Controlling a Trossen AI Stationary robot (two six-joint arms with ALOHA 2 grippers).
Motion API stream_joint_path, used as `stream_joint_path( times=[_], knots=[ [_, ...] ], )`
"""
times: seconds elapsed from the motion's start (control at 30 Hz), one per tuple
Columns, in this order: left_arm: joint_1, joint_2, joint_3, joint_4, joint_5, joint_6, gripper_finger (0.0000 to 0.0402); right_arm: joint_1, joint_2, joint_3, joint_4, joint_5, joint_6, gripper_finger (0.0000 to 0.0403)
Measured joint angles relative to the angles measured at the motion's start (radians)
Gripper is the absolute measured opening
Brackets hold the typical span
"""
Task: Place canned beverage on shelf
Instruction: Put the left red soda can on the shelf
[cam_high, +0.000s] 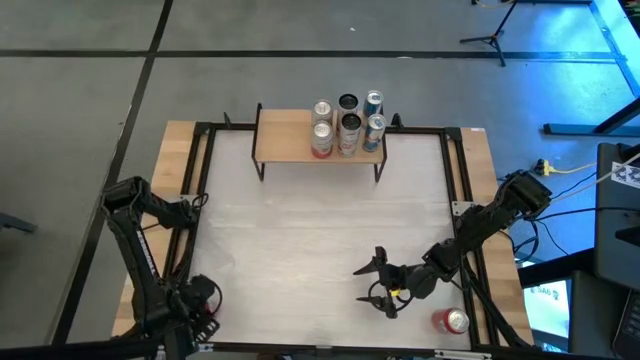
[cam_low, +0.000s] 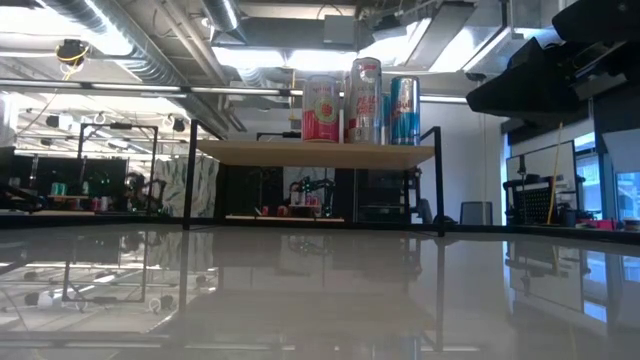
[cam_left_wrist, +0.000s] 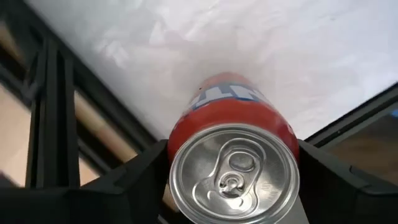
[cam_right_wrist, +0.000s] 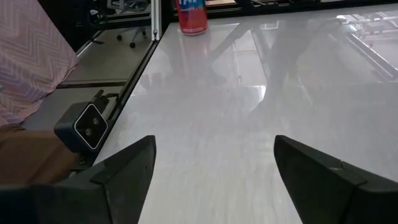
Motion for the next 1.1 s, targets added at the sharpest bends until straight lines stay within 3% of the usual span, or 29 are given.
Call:
stream_joint_path(
  times=[0.5,0.7,1.1],
  knots=[
    [0.208,-0.112,-0.001,-0.011,-0.148,0.44,0.0273,0.0,-0.031,-0.001,-0.021,-0.034,-0.097,0.0321],
    [0.354,-0.143,-0.001,-0.013,-0.163,0.712,0.0274,0.0,-0.116,-0.001,-0.122,-0.027,-0.198,0.0321],
    [0.687,-0.145,-0.001,0.071,-0.126,1.458,0.0275,-0.035,-0.149,-0.001,-0.265,0.195,-0.262,0.0321]
  ],
)
